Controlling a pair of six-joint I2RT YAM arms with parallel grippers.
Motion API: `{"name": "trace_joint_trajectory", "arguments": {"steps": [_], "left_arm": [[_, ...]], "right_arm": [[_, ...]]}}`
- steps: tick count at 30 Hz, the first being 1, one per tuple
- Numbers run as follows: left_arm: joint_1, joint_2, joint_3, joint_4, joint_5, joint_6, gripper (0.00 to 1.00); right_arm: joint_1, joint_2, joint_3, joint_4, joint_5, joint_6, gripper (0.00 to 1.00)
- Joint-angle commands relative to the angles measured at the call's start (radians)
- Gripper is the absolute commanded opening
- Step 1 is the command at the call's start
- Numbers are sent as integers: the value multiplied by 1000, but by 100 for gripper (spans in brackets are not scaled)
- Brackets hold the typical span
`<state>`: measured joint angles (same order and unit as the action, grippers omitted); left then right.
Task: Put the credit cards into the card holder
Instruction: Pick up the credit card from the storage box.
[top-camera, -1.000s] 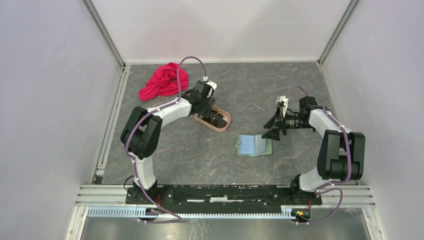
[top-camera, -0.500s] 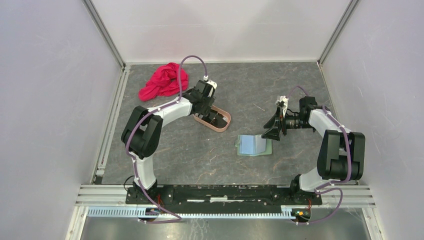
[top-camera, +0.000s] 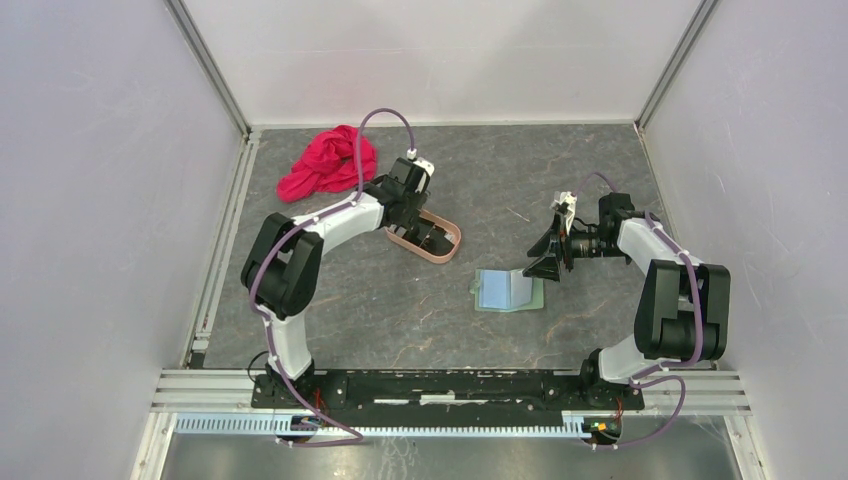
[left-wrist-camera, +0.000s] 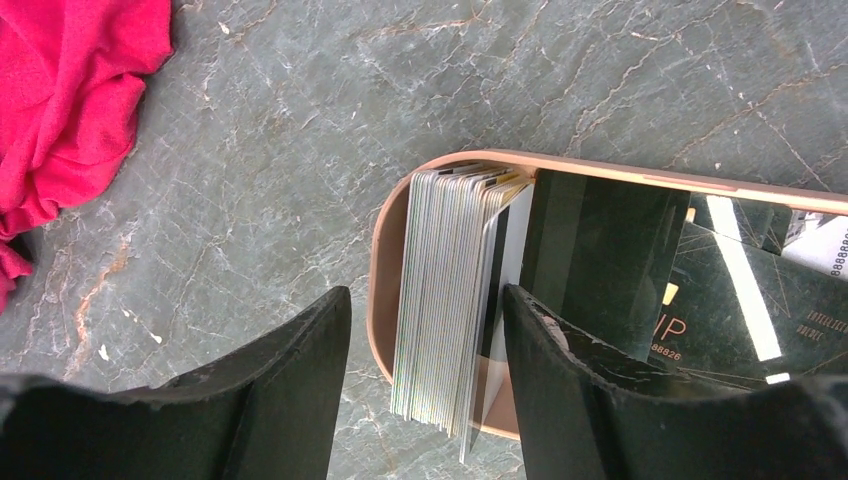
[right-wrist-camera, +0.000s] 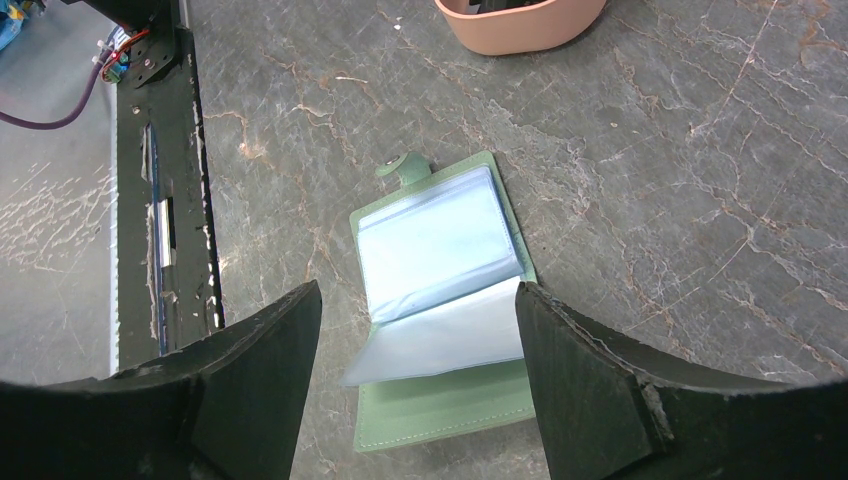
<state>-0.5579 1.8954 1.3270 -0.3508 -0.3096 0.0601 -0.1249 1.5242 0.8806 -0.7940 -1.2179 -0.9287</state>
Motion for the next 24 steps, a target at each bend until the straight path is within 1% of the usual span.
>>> {"name": "trace_joint_trajectory", "arguments": {"steps": [1, 7, 10, 12, 21, 24], "left_arm": [[3, -62, 40, 2, -21, 14, 64], [-1, -68, 37, 1, -19, 11, 62], [-1, -64, 41, -2, -18, 11, 59], [-2, -65, 43, -5, -17, 10, 54], [-2, -87, 43, -4, -5, 2, 49], [-2, -88, 49, -10, 2, 0, 45]], "right_arm": [[4, -20, 12, 5, -14, -17, 78], [4, -20, 14, 4, -14, -19, 78], [4, -20, 13, 3, -14, -19, 78], [4, -19, 14, 4, -13, -19, 78], [4, -22, 14, 2, -13, -22, 78], [5, -22, 12, 1, -15, -22, 78]]}}
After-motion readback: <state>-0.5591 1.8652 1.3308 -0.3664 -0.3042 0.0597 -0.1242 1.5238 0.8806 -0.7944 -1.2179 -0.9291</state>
